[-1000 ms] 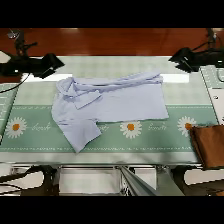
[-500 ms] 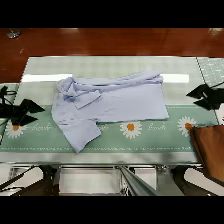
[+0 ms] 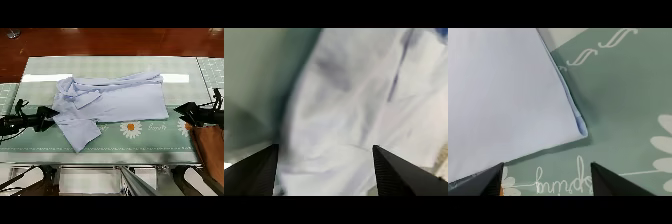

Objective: Fold the shirts.

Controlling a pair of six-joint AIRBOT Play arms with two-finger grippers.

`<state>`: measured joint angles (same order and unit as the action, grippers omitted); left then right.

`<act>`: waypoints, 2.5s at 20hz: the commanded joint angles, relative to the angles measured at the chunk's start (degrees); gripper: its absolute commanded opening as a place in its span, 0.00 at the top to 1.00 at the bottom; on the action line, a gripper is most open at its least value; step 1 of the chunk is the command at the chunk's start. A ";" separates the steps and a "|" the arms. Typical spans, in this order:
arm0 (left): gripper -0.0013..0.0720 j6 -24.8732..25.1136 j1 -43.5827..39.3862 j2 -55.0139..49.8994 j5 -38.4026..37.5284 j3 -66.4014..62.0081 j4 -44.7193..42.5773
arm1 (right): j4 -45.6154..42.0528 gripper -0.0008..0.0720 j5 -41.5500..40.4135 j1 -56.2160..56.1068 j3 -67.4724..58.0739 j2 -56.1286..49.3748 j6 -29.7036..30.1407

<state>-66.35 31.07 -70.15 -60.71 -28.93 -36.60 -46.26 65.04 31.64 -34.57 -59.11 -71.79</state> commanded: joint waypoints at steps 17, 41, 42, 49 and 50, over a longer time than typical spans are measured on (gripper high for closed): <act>0.95 7.10 -9.31 -2.45 -1.09 -6.60 2.38 | -0.55 0.14 -8.20 -11.56 -1.62 -14.99 -9.44; 0.95 -17.18 -7.37 11.23 -6.23 -81.77 -16.17 | -26.43 0.96 12.17 -24.55 -84.67 -1.07 -16.48; 0.95 -17.55 -7.39 13.70 -7.06 -83.38 -20.17 | -27.45 0.96 13.68 -24.55 -84.67 1.86 -16.26; 0.95 -17.53 -8.00 33.05 -12.11 -84.04 -33.31 | -33.55 0.96 21.70 -24.55 -84.46 16.46 -16.59; 0.95 -17.55 -9.18 34.56 -11.98 -84.04 -33.57 | -33.55 0.96 23.78 -24.55 -84.46 17.27 -17.05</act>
<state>-83.09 23.05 -41.58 -71.09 -112.25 -64.40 -78.11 84.01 7.14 -118.89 -46.15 -88.14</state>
